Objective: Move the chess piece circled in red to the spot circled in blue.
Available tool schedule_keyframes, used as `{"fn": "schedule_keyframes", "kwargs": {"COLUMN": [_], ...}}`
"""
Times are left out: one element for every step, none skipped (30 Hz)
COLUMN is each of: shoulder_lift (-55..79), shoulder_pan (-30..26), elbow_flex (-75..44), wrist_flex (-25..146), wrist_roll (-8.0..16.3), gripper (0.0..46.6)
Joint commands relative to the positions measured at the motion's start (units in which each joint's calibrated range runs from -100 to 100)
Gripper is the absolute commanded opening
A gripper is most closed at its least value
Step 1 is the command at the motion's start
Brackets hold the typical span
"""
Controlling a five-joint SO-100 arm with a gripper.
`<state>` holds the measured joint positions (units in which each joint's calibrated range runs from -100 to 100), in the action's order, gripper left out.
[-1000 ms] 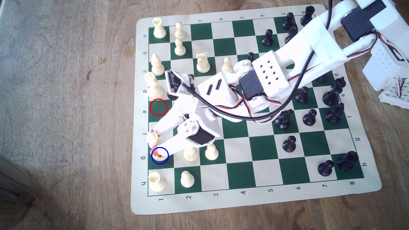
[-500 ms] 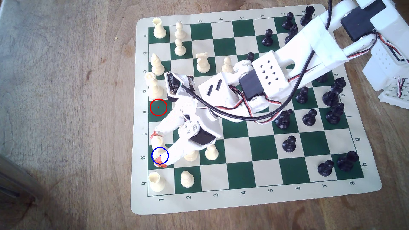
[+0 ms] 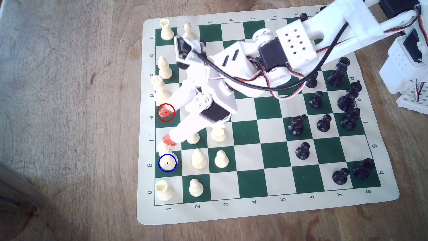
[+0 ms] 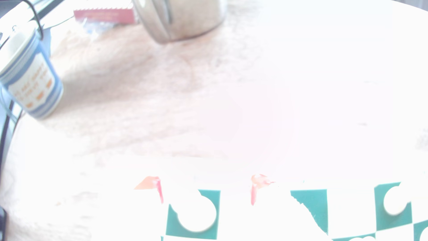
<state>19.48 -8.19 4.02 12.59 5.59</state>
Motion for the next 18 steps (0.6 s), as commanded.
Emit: {"fn": "schedule_keyframes", "kwargs": {"shoulder_lift": [-18.29,-20.41,-22.71,-25.51,-31.53,-35.27,-38.92,-42.23,-45.8,-51.57,-54.29,-56.83,-59.38,-64.56,-66.93,-69.57,-72.62,-75.68], "shoulder_pan": [0.25,0.25,0.25,0.25,0.4,0.56,0.72,0.87,1.26,2.44,3.3,4.08,4.86,6.27,6.74,7.36,7.83,8.15], "elbow_flex": [6.95,9.31,12.03,15.2,21.54,25.26,29.16,32.97,37.14,45.03,48.83,52.46,55.91,62.52,65.15,68.05,71.05,73.95], "wrist_flex": [0.84,1.09,1.17,1.17,1.17,1.17,1.17,1.09,0.51,-1.7,-2.84,-4.4,-6.28,-10.87,-13.24,-16.11,-18.73,-21.43], "wrist_roll": [-0.2,-0.29,-0.83,-1.32,-2.2,-2.44,-2.64,-2.93,-3.17,-3.52,-3.96,-4.0,-4.0,-4.0,-4.0,-3.96,-3.96,-3.96], "gripper": [19.9,20.5,20.2,19.9,18.9,18.2,18.3,17.8,15.5,13.1,12.0,9.9,7.6,2.2,0.2,0.2,0.2,0.2]}}
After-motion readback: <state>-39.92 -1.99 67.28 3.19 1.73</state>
